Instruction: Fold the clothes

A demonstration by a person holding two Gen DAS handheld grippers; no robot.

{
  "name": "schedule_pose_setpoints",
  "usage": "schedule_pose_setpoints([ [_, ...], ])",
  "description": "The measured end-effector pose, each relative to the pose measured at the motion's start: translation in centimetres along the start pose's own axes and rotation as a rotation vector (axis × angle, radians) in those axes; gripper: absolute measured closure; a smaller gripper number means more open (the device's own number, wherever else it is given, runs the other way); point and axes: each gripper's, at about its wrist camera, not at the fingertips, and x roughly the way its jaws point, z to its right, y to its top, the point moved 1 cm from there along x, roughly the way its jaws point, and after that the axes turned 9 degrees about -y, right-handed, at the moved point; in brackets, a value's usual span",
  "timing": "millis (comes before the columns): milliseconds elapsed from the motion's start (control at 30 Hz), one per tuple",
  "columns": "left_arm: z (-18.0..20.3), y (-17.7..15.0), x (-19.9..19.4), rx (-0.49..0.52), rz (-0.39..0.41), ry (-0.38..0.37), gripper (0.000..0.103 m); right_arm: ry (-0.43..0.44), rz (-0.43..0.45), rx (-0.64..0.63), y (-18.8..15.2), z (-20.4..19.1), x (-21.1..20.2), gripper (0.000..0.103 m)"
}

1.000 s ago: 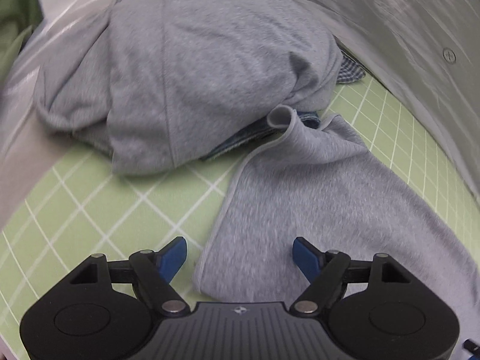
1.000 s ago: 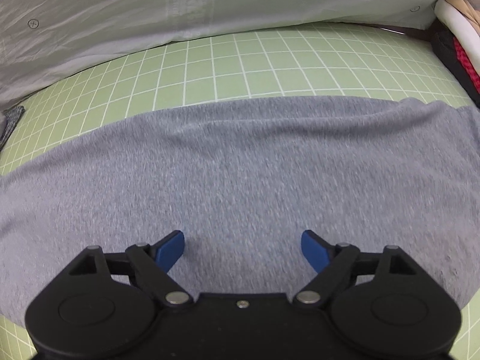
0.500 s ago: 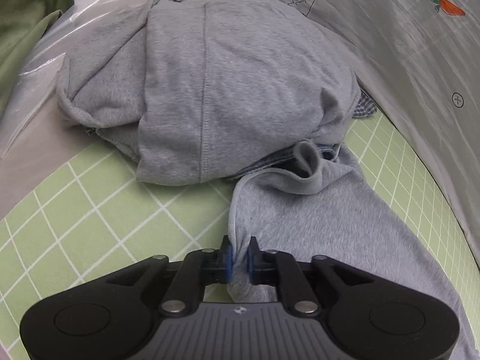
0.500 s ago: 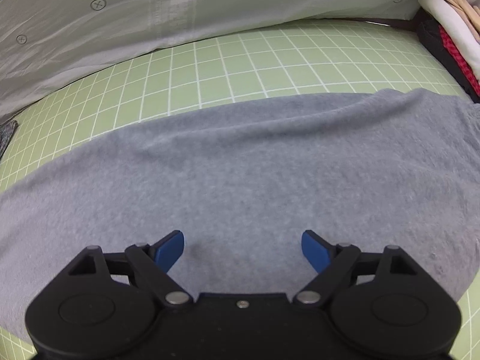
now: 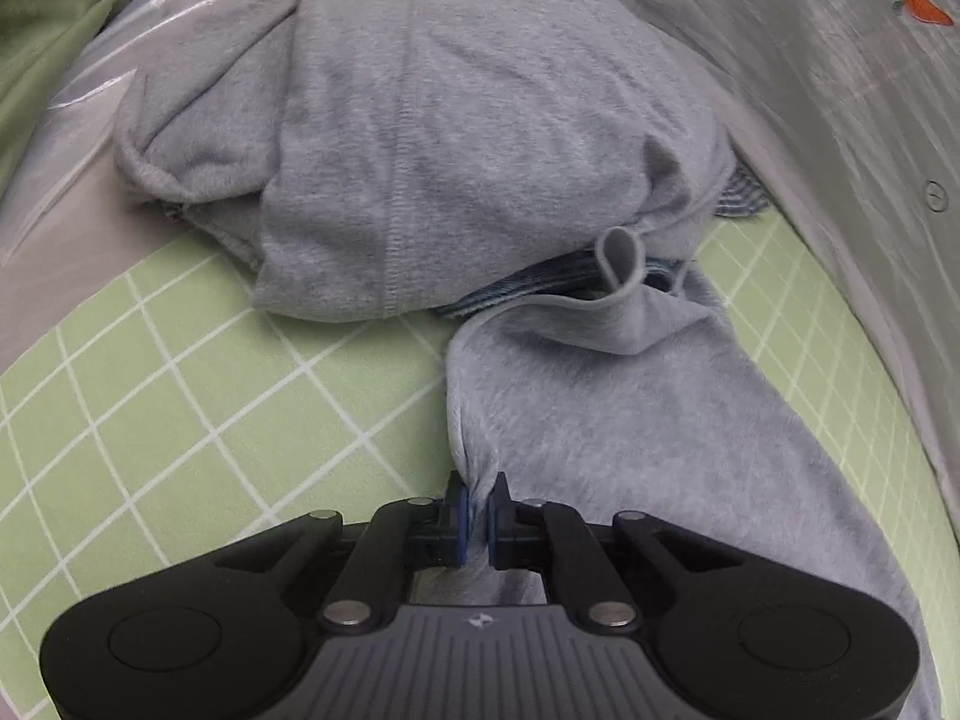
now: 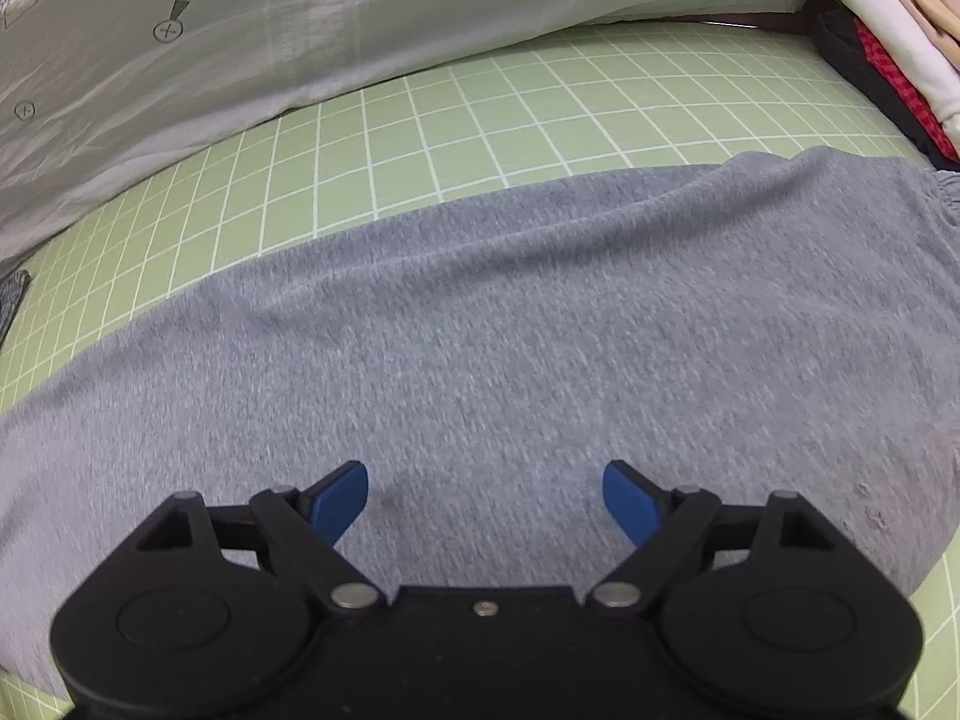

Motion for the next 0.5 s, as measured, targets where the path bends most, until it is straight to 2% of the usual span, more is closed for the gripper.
schedule_pose_setpoints([
  [67, 1.5, 0.2, -0.7, 0.078, 0.025, 0.007, 0.098, 0.007, 0.011, 0.021, 0.0, 0.7, -0.3, 0.017],
  [167, 4.6, 0.3, -2.1, 0.177, 0.074, -0.05, 0.098, 0.021, 0.03, 0.062, 0.0, 2.3, -0.9, 0.017],
  [433, 16.7, -5.2, -3.8, 0.445, 0.069, -0.231, 0.098, 0.045, 0.072, 0.141, -0.3, 8.7, -2.8, 0.017],
  [500, 19.6, -8.5, -3.4, 0.527, 0.019, -0.276, 0.098, 0.042, 0.074, 0.154, -0.6, 10.8, -3.1, 0.017],
])
